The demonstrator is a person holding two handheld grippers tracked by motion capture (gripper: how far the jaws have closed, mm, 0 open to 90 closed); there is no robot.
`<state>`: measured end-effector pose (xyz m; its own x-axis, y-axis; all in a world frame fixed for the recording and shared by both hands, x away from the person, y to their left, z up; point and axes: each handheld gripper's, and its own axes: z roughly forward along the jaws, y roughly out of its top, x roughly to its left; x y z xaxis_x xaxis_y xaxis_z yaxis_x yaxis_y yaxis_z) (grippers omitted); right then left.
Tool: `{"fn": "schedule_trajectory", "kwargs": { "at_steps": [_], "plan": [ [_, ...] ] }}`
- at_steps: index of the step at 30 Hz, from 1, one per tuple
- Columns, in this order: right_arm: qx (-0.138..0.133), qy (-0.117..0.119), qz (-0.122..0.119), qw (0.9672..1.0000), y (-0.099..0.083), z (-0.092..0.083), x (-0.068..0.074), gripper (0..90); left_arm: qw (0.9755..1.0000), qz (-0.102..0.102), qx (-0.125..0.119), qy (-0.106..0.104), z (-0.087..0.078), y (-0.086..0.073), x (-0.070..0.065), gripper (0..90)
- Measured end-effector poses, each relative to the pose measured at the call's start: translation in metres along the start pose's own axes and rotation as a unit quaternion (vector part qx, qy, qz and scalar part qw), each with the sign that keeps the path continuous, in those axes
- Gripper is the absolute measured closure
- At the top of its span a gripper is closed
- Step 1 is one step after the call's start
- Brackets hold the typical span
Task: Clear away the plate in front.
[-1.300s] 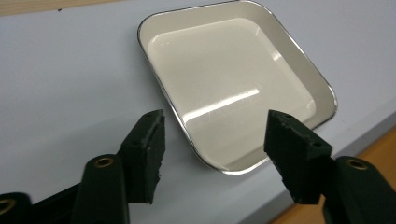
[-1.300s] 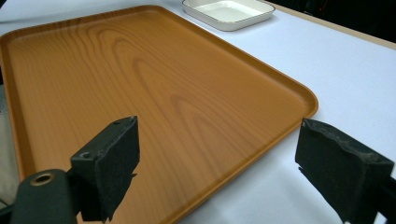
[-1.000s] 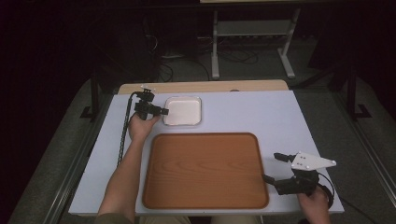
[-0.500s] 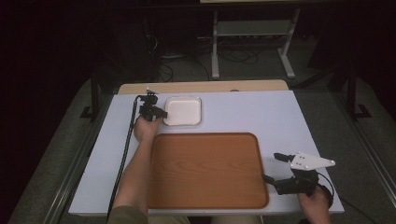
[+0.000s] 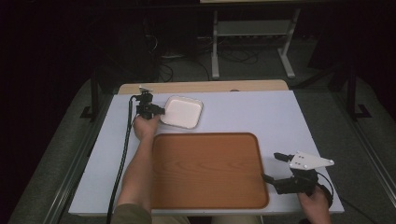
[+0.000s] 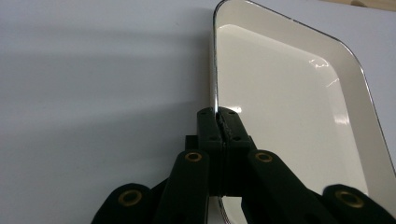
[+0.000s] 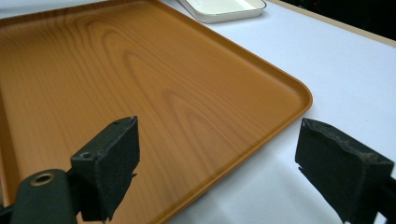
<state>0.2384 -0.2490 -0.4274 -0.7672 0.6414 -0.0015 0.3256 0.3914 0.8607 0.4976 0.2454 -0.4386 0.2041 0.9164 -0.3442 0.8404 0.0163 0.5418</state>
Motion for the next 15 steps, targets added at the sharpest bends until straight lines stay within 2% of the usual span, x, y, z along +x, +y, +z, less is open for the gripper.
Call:
{"fn": "schedule_trajectory", "kwargs": {
  "at_steps": [6,12,15],
  "plan": [
    [-0.001,0.001,-0.001,1.0000,0.000,0.000,0.001,13.0,0.9995,-0.006,-0.025,-0.019,-0.018,0.001,0.000,89.2],
    [0.005,-0.002,0.000,1.0000,0.000,0.000,0.000,13.0,0.9977,0.010,-0.050,-0.046,-0.040,0.005,-0.007,89.3],
    [0.004,-0.002,-0.001,1.0000,0.000,-0.001,0.000,13.0,0.9970,0.016,-0.054,-0.053,-0.048,0.005,-0.011,89.3]
  ]
}}
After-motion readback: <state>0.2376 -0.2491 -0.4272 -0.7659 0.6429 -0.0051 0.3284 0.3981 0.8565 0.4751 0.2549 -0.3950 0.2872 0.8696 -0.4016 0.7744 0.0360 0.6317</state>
